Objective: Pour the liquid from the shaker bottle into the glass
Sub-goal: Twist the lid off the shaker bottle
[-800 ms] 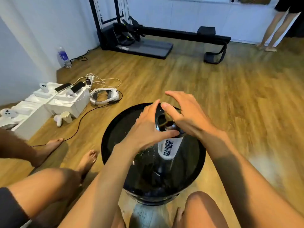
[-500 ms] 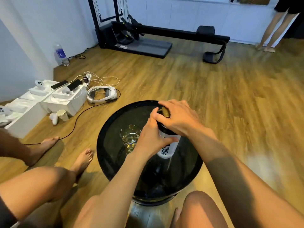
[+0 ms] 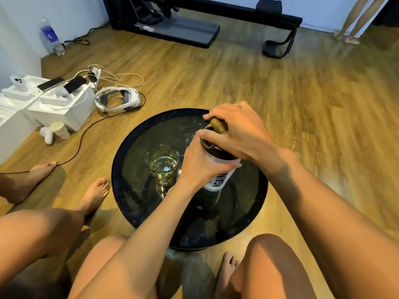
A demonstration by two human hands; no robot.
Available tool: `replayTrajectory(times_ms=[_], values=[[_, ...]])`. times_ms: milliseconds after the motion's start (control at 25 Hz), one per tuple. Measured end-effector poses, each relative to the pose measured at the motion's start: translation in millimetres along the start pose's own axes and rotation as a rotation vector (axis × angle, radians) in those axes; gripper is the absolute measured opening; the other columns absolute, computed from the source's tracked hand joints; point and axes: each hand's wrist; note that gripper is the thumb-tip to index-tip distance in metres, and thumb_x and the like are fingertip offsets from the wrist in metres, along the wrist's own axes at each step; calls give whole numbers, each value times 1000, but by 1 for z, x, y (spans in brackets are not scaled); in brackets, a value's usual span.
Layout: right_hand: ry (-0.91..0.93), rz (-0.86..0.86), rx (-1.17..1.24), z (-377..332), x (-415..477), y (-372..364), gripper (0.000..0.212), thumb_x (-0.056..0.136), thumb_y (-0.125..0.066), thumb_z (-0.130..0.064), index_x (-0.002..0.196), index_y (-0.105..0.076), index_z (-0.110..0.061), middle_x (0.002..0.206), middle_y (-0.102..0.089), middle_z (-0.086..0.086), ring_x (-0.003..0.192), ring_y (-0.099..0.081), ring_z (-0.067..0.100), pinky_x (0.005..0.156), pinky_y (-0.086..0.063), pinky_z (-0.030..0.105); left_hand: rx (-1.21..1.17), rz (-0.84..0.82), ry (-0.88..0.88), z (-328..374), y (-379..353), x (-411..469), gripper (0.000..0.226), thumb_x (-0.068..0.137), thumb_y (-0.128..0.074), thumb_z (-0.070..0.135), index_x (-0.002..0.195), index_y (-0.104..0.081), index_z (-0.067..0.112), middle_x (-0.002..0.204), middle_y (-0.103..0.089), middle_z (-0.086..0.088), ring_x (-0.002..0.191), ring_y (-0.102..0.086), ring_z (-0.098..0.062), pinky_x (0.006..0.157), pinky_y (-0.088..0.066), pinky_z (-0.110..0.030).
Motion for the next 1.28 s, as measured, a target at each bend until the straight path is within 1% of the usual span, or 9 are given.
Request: replayTrajectory(times_ms=[320,400,480,720,840,960,1040,1160,1280], values=[[15,-174,349,-14,16,15,25,76,-70,-55,73,-76,-31,93,-74,-15,98,-60,-1,91,-46,38,-9,-2,-76,-2,6,4,92,52,-96,39,129,-49,20,112,-66,13,107,-63,-3,85,-48,-9],[-51,-163,53,-21,15,6,50,79,-60,-66,112,-68,-29,127,-61,-10,125,-46,11,101,-40,50,-22,-21,-55,-3,4,3,83,53,-96,37,121,-51,24,109,-67,12,101,-64,0,82,-52,-15],[-298,-179,-193,-33,8,-3,82,80,-51,-72,143,-38,-20,150,-32,6,138,-28,31,104,-32,55,-53,-31,-39,-4,-1,1,77,54,-95,35,113,-46,29,106,-64,12,95,-61,4,78,-51,-18],[-229,-349,-61,-22,12,17,117,66,-72,-67,153,-13,-16,152,-23,5,135,-35,33,105,-37,46,-66,15,-62,-7,-7,0,81,51,-91,51,121,-55,32,128,-63,-4,121,-61,-17,98,-52,-41],[-377,-208,-160,-27,8,7,106,65,-69,-70,141,-25,-11,133,-40,12,122,-44,39,96,-43,53,-62,11,-25,-8,-11,1,91,47,-88,54,123,-54,18,127,-63,-7,121,-60,-20,98,-51,-44],[-334,-415,-104,-22,18,21,109,61,-77,-62,144,-22,-18,141,-41,10,125,-44,32,99,-42,48,-22,0,-2,-6,-10,-1,118,46,-86,64,144,-42,14,139,-58,-3,132,-52,-18,108,-45,-41],[-408,-437,-125,-25,19,26,112,59,-75,-70,142,-25,-14,137,-46,11,121,-48,34,94,-43,43,-16,-7,-2,-6,-10,-2,102,50,-88,59,133,-50,15,134,-60,-4,126,-56,-18,104,-48,-38],[-326,-392,-197,-30,22,22,76,63,-74,-61,117,-41,-18,117,-52,6,112,-49,34,87,-44,43,-32,-3,-28,-7,-8,-2,92,52,-91,53,129,-53,20,131,-61,-2,123,-58,-13,102,-48,-33],[-270,-520,-206,-34,23,26,89,64,-75,-62,135,-38,-23,134,-47,6,123,-44,34,97,-43,49,-41,-16,-46,-7,-8,-3,77,55,-92,45,121,-59,26,126,-63,-3,121,-58,-15,99,-49,-30]])
Point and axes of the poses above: each hand's wrist, its own x-axis towards the middle knuckle, its own y-axis out of the back of the hand, z = x × y
